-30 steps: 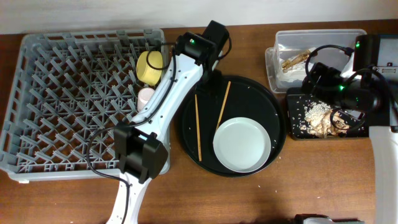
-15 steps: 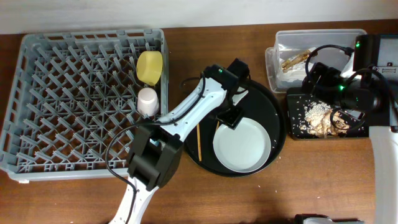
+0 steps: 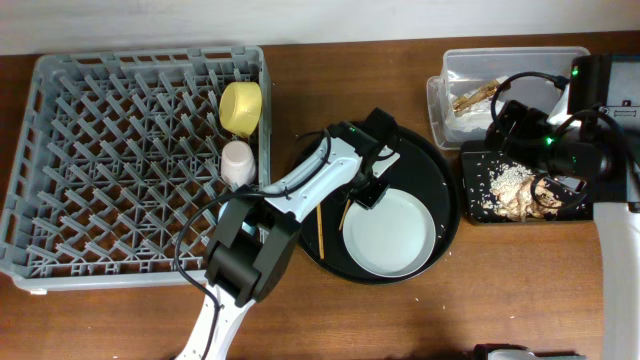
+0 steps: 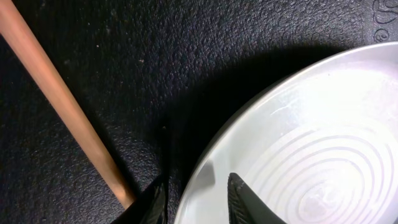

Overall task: Sort waste into correct bins and load items into the dishwasher rack
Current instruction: 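Move the left gripper to the white plate and grasp its rim, then lift the white plate and carry it to the rack's back row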

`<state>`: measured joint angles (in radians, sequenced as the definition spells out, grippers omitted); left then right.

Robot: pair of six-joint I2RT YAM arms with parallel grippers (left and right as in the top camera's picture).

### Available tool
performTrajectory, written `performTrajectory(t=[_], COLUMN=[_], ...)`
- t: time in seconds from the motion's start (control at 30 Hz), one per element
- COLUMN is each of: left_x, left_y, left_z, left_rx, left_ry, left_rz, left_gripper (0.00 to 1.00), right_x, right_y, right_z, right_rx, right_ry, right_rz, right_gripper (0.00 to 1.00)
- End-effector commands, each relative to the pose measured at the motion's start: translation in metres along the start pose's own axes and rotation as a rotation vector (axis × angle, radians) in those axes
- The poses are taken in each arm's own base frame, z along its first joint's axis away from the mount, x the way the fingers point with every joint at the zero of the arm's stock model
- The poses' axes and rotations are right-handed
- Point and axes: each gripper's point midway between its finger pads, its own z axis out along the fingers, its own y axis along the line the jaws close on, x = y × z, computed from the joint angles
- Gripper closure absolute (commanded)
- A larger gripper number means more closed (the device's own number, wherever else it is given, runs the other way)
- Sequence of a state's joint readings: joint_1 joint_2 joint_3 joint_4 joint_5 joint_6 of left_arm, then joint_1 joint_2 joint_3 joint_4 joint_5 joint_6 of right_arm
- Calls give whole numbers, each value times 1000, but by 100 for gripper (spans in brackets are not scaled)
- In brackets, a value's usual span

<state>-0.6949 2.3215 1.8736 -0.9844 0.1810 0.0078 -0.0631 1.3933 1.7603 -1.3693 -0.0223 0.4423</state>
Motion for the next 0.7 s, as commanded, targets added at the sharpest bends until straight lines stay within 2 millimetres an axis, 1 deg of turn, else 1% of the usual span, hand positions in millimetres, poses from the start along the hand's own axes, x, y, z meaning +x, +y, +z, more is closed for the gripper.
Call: performTrajectory(t=[0.0,0.1,0.2,0.23,0.27,0.37,0.43,0.47,0.5,0.53,0.6,0.63,0.67], left_x=[5,12,11,10,10,10,7,3,-1,-10,-23,-26,-29], left_y=[-5,-6,-8,-8,-8,-7,-8,-7,-5,6,25,33,58], left_z=[0,9,11,11,11,10,-1,-12,-28,-62,-114,-134,-179], left_rx=[15,15,16,16,16,11,7,0,-17,-79,-169,-208,-323], left_ry=[9,27,22,20,19,17,6,-9,-30,-83,-177,-217,-304], left_rz=[12,15,20,21,21,21,23,21,19,12,-8,-19,-57], left_gripper=[69,70,91,96,99,99,99,99,99,99,99,99,99], right_x=[-3,-3,-3,-3,-3,-3,-3,-3,-3,-3,-3,-3,-3], right_y=[-3,-3,-3,-3,-3,-3,-3,-3,-3,-3,-3,-3,-3], right_z=[0,0,0,0,0,0,0,0,0,0,0,0,0], right_rx=[15,15,15,15,15,15,15,15,15,15,15,15,15], right_ry=[-9,-9,-9,-9,-9,-9,-9,-9,-9,-9,-9,-9,-9], right_rz=[2,2,2,2,2,2,2,2,2,2,2,2,2], right_gripper=[1,2,1,1,2,1,2,2,2,1,1,2,2])
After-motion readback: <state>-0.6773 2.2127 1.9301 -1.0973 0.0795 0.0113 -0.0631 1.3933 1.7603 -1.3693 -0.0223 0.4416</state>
